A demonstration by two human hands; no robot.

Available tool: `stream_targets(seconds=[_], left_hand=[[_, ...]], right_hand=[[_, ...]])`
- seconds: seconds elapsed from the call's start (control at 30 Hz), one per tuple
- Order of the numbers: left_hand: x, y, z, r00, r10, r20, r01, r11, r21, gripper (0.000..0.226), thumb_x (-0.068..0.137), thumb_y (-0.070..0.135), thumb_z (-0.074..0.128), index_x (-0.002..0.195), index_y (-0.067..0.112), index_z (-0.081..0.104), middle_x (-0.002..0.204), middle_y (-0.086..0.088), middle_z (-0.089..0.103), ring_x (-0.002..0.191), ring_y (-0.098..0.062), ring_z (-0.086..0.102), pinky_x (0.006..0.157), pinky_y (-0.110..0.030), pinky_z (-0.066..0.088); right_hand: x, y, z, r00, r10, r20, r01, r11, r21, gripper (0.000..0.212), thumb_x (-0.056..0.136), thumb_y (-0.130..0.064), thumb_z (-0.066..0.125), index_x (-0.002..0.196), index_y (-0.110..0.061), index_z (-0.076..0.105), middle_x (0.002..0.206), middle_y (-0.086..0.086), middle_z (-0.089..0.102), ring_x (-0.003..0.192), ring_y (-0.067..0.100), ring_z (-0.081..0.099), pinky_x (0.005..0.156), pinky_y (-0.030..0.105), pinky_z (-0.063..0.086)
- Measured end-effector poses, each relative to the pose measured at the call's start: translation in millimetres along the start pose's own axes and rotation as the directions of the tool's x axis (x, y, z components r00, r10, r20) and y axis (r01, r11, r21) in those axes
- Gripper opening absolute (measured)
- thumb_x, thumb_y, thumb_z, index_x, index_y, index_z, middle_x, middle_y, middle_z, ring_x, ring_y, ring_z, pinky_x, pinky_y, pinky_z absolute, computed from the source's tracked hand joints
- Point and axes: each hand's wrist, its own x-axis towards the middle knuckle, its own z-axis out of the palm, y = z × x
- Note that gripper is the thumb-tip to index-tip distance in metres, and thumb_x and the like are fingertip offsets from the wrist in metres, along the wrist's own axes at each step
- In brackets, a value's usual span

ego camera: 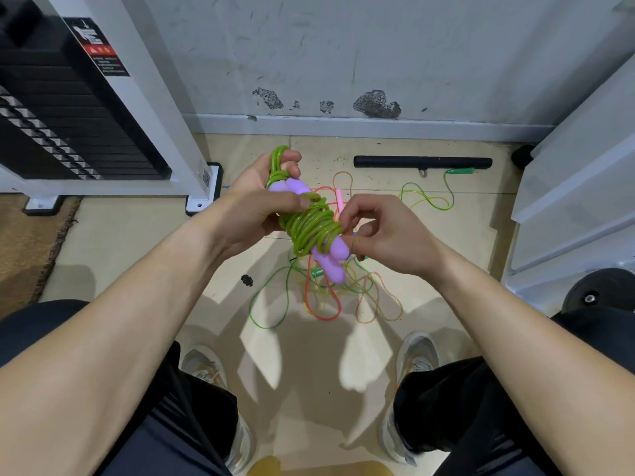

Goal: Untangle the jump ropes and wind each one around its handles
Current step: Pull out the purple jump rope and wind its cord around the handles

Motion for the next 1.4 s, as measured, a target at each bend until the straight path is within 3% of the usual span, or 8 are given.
stream_targets(seconds=[0.17, 0.27, 0.5, 0.7, 0.9, 1.03, 1.23, 1.4], left_hand=[[-1.5, 0.1, -4.0, 0.981, -0.053, 0.188, 0.031, 0.993, 0.117, 0.06, 0.063, 0.001, 0.078, 0.111, 0.028, 0.053, 0.107, 0.005, 0.047, 0.094, -0.024, 0.054, 0.069, -0.034, 0.043], [-4.8, 3.2, 0.7, 0.974, -0.057, 0.221, 0.004, 0.973, 0.231, 0.061, 0.067, -0.004, 0.073, 0.116, 0.024, 0.05, 0.105, 0.006, 0.045, 0.089, -0.019, 0.053, 0.061, -0.031, 0.046], [-18.5, 6.0, 14.5, 0.943, -0.071, 0.326, -0.098, 0.874, 0.475, 0.074, 0.067, -0.003, 0.073, 0.133, 0.016, 0.045, 0.108, 0.008, 0.049, 0.103, -0.003, 0.054, 0.078, -0.03, 0.051], [-25.0, 8.0, 17.8, 0.935, -0.071, 0.347, -0.127, 0.846, 0.517, 0.076, 0.067, -0.003, 0.073, 0.132, 0.019, 0.043, 0.106, 0.012, 0.049, 0.106, -0.002, 0.052, 0.079, -0.025, 0.052], [-26.8, 8.0, 18.7, 0.924, -0.096, 0.371, -0.127, 0.837, 0.532, 0.073, 0.072, -0.015, 0.074, 0.129, 0.019, 0.043, 0.105, 0.009, 0.048, 0.097, -0.001, 0.053, 0.069, -0.013, 0.049], [-25.7, 0.1, 23.7, 0.935, -0.07, 0.349, -0.145, 0.82, 0.554, 0.066, 0.075, -0.011, 0.076, 0.125, 0.022, 0.046, 0.105, 0.007, 0.048, 0.092, -0.002, 0.052, 0.069, -0.014, 0.048], [-22.1, -12.8, 38.3, 0.996, 0.049, 0.072, -0.072, 0.927, 0.368, 0.023, 0.093, 0.039, 0.056, 0.102, 0.018, 0.058, 0.083, 0.0, 0.057, 0.08, -0.019, 0.057, 0.068, -0.026, 0.05], [-15.3, -22.0, 39.7, 0.995, 0.081, -0.056, -0.074, 0.99, 0.121, 0.031, 0.099, 0.034, 0.045, 0.084, 0.011, 0.061, 0.071, -0.002, 0.055, 0.082, -0.029, 0.054, 0.073, -0.036, 0.048]], right_hand=[[5.8, 5.7, -4.2, 0.954, 0.113, 0.277, -0.082, 0.989, -0.123, 0.024, 0.084, -0.002, 0.076, 0.071, -0.015, 0.062, 0.056, -0.008, 0.056, 0.049, 0.007, 0.05, 0.05, 0.02, 0.042], [5.8, 11.1, -2.9, 0.917, 0.17, 0.36, -0.087, 0.968, -0.235, 0.031, 0.087, -0.013, 0.076, 0.063, -0.025, 0.062, 0.052, -0.01, 0.053, 0.049, 0.009, 0.047, 0.05, 0.019, 0.037], [4.5, 12.2, -12.8, 0.795, 0.286, 0.535, -0.291, 0.954, -0.078, 0.018, 0.086, 0.009, 0.07, 0.089, -0.008, 0.07, 0.076, 0.0, 0.066, 0.058, 0.007, 0.053, 0.053, 0.021, 0.041], [7.8, 7.9, -17.2, 0.888, 0.377, 0.265, -0.415, 0.903, 0.108, 0.018, 0.079, 0.004, 0.077, 0.083, -0.013, 0.071, 0.068, 0.001, 0.07, 0.055, 0.007, 0.059, 0.05, 0.021, 0.045], [4.7, -0.7, -19.4, 0.83, 0.475, 0.293, -0.541, 0.815, 0.208, 0.013, 0.086, -0.001, 0.071, 0.089, -0.014, 0.067, 0.077, 0.01, 0.073, 0.059, 0.009, 0.062, 0.052, 0.021, 0.046], [6.1, -3.4, -13.7, 0.82, 0.545, 0.176, -0.57, 0.744, 0.349, 0.02, 0.082, 0.003, 0.074, 0.087, -0.013, 0.064, 0.072, 0.012, 0.071, 0.052, 0.011, 0.063, 0.046, 0.018, 0.046], [2.8, -9.0, -3.5, 0.841, 0.541, 0.001, -0.448, 0.696, 0.561, 0.023, 0.079, 0.004, 0.077, 0.09, -0.009, 0.062, 0.072, 0.012, 0.07, 0.057, 0.016, 0.067, 0.046, 0.018, 0.049], [3.2, -10.1, -1.3, 0.836, 0.539, -0.103, -0.371, 0.693, 0.618, 0.024, 0.078, -0.001, 0.08, 0.085, -0.011, 0.059, 0.086, 0.015, 0.072, 0.059, 0.016, 0.067, 0.047, 0.019, 0.052]])
